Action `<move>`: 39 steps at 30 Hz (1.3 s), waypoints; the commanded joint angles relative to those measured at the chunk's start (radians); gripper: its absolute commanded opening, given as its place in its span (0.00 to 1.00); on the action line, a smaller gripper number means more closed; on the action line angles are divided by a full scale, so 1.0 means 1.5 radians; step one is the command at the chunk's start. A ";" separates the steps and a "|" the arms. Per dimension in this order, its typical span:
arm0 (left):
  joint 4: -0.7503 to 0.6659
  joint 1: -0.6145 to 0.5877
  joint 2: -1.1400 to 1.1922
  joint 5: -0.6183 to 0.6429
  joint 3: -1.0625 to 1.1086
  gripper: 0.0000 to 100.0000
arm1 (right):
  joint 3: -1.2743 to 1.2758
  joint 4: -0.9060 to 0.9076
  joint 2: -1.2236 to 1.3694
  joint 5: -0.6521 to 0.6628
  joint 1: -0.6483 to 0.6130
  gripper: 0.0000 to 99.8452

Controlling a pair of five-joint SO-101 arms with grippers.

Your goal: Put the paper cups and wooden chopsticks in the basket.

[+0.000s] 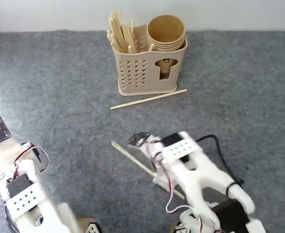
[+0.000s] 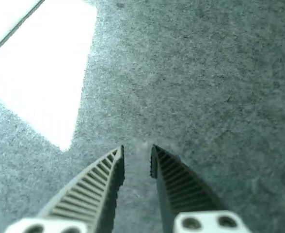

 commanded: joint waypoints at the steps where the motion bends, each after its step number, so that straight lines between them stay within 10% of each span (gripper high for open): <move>1: -0.015 0.002 -0.008 0.002 -0.030 0.09 | -0.015 0.038 -0.052 0.069 0.066 0.01; 13: -0.015 0.002 -0.008 0.002 -0.030 0.09 | -0.035 0.038 -0.191 0.088 0.078 0.18; 22: -0.015 0.002 -0.008 0.002 -0.030 0.09 | -0.082 -0.113 -0.189 -0.051 -0.083 0.18; 39: -0.015 0.001 -0.008 0.002 -0.030 0.09 | -0.283 -0.245 0.258 -0.158 -0.166 0.15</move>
